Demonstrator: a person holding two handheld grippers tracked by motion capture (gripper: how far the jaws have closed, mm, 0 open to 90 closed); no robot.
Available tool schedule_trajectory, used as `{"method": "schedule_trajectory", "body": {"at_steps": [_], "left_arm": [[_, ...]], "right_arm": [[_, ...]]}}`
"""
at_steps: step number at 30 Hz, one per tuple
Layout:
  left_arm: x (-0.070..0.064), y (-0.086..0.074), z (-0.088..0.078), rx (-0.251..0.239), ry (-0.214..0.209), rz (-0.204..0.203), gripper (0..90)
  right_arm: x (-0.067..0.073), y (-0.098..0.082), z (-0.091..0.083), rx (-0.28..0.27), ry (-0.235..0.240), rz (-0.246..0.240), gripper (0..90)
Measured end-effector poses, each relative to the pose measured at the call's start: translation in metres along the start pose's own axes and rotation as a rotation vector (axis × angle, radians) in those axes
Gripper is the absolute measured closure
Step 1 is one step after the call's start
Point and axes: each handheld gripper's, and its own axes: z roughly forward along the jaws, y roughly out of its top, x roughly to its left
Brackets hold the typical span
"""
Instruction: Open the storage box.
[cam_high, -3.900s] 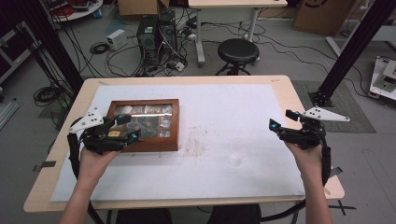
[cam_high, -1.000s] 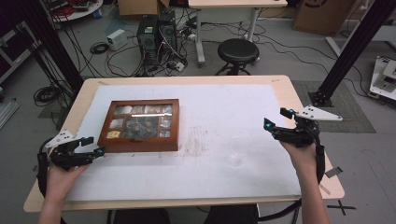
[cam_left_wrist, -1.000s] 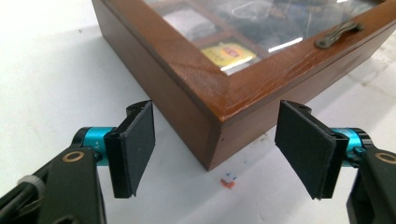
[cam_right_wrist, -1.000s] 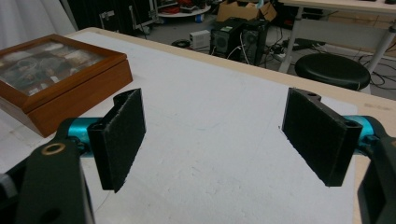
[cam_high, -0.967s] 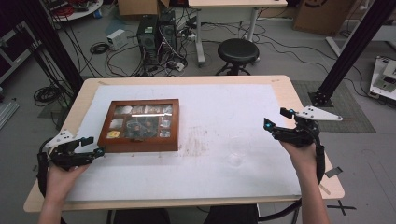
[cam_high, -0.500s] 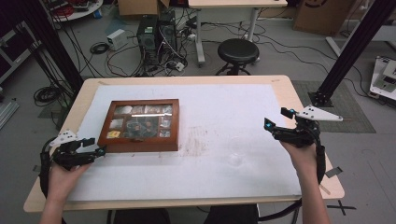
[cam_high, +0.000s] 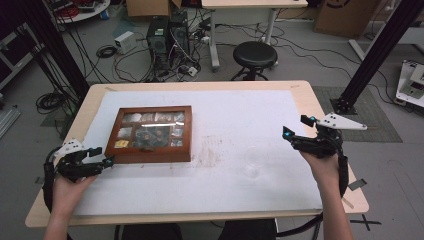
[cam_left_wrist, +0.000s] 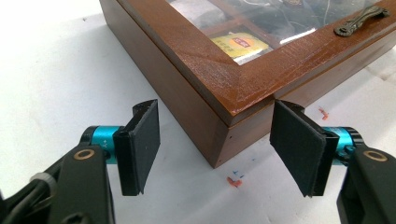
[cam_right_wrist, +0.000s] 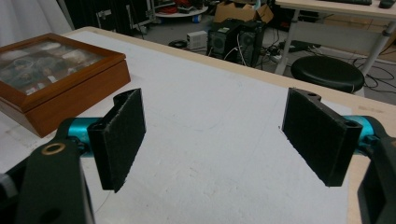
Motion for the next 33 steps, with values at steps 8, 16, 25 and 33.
{"method": "schedule_trajectory", "body": {"at_steps": [8, 16, 25, 33], "left_arm": [[0.0002, 0.0006, -0.0003, 0.008, -0.015, 0.0, 37.3], [-0.0007, 0.0037, -0.0027, -0.003, -0.009, 0.008, 36.9], [0.0005, 0.0049, -0.0044, -0.022, -0.022, -0.01, 36.7], [0.0043, 0.0071, -0.0077, -0.063, -0.062, -0.068, 37.0]], "right_arm": [[0.0005, 0.0, 0.0, 0.004, 0.003, 0.0, 22.0], [0.001, 0.0008, -0.0005, 0.001, 0.0, 0.002, 22.0], [0.0028, 0.0014, 0.001, 0.002, 0.004, -0.003, 22.0], [0.0033, 0.0016, 0.0012, 0.006, 0.004, 0.002, 22.0]]}}
